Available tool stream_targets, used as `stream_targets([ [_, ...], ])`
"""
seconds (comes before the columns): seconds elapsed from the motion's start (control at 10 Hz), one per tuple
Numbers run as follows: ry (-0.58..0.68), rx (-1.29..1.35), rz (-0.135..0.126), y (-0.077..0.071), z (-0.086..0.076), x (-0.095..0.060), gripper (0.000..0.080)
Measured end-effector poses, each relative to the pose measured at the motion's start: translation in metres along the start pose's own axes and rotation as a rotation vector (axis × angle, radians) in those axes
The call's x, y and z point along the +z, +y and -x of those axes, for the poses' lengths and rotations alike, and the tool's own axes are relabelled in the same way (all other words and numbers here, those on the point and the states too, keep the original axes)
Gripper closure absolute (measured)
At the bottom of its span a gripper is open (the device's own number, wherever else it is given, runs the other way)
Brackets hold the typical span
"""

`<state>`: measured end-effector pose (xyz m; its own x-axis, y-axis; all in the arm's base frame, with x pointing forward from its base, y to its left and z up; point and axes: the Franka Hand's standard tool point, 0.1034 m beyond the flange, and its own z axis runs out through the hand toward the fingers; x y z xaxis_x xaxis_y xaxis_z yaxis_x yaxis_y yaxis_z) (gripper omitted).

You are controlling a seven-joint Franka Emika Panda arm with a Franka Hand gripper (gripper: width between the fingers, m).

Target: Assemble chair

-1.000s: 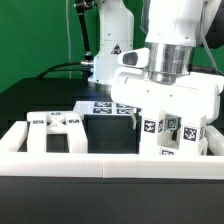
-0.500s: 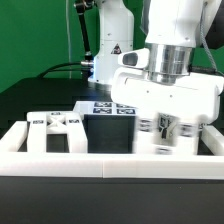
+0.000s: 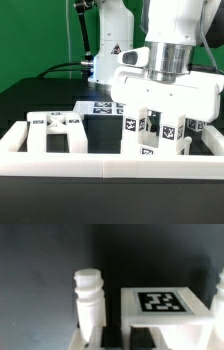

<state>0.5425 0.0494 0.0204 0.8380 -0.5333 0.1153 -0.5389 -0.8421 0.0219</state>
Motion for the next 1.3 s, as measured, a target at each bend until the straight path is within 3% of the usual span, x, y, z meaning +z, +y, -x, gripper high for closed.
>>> stream_targets([
  [0.4, -0.002, -0.005, -0.005, 0.0, -0.003, -0.006, 0.0765],
  [0.8, -0.03, -0.034, -0.048, 0.002, -0.019, -0.048, 0.0765],
  [1.3, -0.057, -0.031, -0.035, 0.006, -0.016, -0.045, 0.0765],
])
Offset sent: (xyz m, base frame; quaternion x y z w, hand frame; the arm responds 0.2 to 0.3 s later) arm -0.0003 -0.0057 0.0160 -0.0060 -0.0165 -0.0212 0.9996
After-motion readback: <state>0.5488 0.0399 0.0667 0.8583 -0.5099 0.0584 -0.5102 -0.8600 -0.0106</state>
